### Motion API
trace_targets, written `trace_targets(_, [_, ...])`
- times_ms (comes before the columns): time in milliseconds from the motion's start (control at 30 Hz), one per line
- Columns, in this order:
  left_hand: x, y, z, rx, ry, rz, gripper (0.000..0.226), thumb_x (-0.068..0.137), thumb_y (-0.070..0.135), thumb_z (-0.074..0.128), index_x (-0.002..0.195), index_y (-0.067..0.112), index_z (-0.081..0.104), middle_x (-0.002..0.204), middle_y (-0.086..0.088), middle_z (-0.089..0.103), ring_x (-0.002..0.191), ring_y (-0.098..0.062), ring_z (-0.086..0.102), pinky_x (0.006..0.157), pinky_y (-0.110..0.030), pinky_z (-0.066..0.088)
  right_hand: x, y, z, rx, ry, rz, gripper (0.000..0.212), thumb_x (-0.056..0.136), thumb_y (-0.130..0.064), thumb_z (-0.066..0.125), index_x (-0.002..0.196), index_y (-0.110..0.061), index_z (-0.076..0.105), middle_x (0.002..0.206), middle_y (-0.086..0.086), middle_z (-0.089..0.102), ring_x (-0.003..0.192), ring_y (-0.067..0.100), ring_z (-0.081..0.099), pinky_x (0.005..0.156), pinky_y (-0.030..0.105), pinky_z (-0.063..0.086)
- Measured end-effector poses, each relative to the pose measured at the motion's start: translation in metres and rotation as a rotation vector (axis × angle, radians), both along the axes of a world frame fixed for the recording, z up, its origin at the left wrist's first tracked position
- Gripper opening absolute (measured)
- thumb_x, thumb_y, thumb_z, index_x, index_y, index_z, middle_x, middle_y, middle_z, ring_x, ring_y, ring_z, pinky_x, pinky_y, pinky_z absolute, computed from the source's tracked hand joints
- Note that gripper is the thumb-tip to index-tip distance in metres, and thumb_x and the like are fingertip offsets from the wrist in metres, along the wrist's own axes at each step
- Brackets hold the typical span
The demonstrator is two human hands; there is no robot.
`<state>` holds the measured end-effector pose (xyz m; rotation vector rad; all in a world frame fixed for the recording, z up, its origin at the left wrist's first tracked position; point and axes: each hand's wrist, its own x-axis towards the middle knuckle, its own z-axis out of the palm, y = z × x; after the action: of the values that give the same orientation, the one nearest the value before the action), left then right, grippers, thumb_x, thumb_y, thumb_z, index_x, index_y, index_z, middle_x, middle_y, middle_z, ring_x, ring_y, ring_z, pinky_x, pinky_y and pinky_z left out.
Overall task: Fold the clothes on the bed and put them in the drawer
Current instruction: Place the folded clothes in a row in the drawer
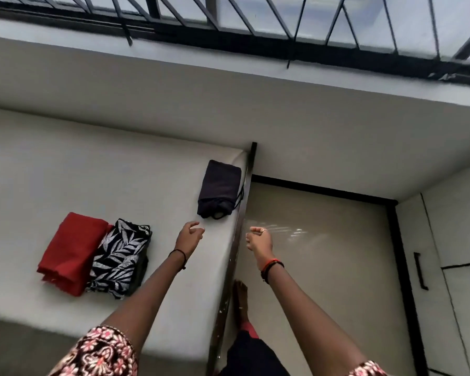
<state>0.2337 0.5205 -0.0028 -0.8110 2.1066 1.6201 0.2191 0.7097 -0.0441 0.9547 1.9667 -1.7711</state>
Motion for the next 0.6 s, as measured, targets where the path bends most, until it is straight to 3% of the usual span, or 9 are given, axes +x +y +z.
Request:
trace_targets(133, [-0.070, -0.013, -0.034, -0.015, -0.099, 0.039, 0.029, 0.093, 0.013, 0.053, 0.121, 0.008, 0.052, 0.099, -0.012, 0.061, 0.087, -0.023, 0.059, 0.071, -0.029, 0.044, -0.076, -0.003, -0.036, -0.055, -0.102, 0.063, 0.014, 0.089, -0.001, 0.054, 0.096, -0.012, 0.048, 0.077, 0.001, 0.052, 0.061, 0.012, 0.048, 0.057, 0.024, 0.042])
trace_targets(200, [-0.106, -0.013, -0.048, -0.006, -0.155, 0.051, 0.022, 0.094, 0.011, 0.051, 0.116, 0.008, 0.054, 0.098, -0.012, 0.061, 0.076, -0.019, 0.060, 0.064, -0.025, 0.043, -0.110, -0.009, -0.055, -0.073, -0.143, 0.130, 0.019, 0.091, -0.008, 0.057, 0.108, -0.009, 0.049, 0.089, 0.004, 0.054, 0.071, 0.015, 0.050, 0.066, 0.028, 0.045])
trace_targets(267, [-0.142, -0.013, -0.069, -0.015, -0.186, 0.066, 0.017, 0.095, 0.011, 0.050, 0.110, 0.009, 0.056, 0.097, -0.013, 0.062, 0.069, -0.014, 0.059, 0.062, -0.023, 0.042, -0.144, -0.014, -0.077, -0.084, -0.163, 0.204, 0.046, 0.091, -0.016, 0.060, 0.131, -0.002, 0.041, 0.111, 0.008, 0.052, 0.093, 0.019, 0.051, 0.083, 0.031, 0.043])
trace_targets(333, [-0.170, -0.013, -0.083, -0.049, -0.184, 0.049, 0.013, 0.095, 0.011, 0.051, 0.106, 0.008, 0.058, 0.097, -0.012, 0.062, 0.070, -0.015, 0.058, 0.062, -0.022, 0.042, -0.170, -0.021, -0.088, -0.074, -0.183, 0.243, 0.056, 0.093, -0.022, 0.059, 0.137, 0.000, 0.034, 0.125, 0.011, 0.048, 0.112, 0.024, 0.051, 0.095, 0.032, 0.040])
trace_targets(400, [-0.200, -0.014, -0.109, -0.127, -0.163, 0.029, 0.018, 0.093, 0.013, 0.055, 0.108, 0.006, 0.061, 0.101, -0.011, 0.063, 0.082, -0.019, 0.059, 0.069, -0.023, 0.045, -0.202, -0.027, -0.110, -0.040, -0.197, 0.259, 0.049, 0.092, -0.025, 0.060, 0.130, 0.001, 0.041, 0.127, 0.013, 0.052, 0.120, 0.027, 0.051, 0.096, 0.028, 0.039])
trace_targets(467, [-0.226, -0.017, -0.136, -0.189, -0.165, 0.021, 0.026, 0.091, 0.017, 0.059, 0.114, 0.006, 0.061, 0.112, -0.009, 0.062, 0.098, -0.022, 0.058, 0.081, -0.026, 0.043, -0.228, -0.036, -0.134, -0.018, -0.197, 0.260, 0.045, 0.090, -0.030, 0.063, 0.118, 0.001, 0.047, 0.126, 0.017, 0.055, 0.118, 0.032, 0.054, 0.098, 0.034, 0.043])
trace_targets(533, [-0.248, -0.021, -0.159, -0.229, -0.189, 0.003, 0.036, 0.091, 0.022, 0.060, 0.122, 0.006, 0.056, 0.124, -0.010, 0.057, 0.111, -0.025, 0.055, 0.091, -0.030, 0.042, -0.246, -0.046, -0.158, 0.042, -0.207, 0.258, 0.057, 0.088, -0.036, 0.063, 0.124, 0.005, 0.045, 0.132, 0.021, 0.051, 0.121, 0.036, 0.051, 0.103, 0.042, 0.041])
trace_targets(600, [-0.263, -0.026, -0.183, -0.243, -0.230, -0.027, 0.048, 0.090, 0.029, 0.061, 0.130, 0.006, 0.049, 0.136, -0.013, 0.050, 0.123, -0.027, 0.048, 0.101, -0.034, 0.038, -0.259, -0.052, -0.175, 0.116, -0.196, 0.269, 0.063, 0.091, -0.036, 0.059, 0.134, 0.005, 0.039, 0.138, 0.023, 0.044, 0.126, 0.036, 0.045, 0.107, 0.040, 0.036])
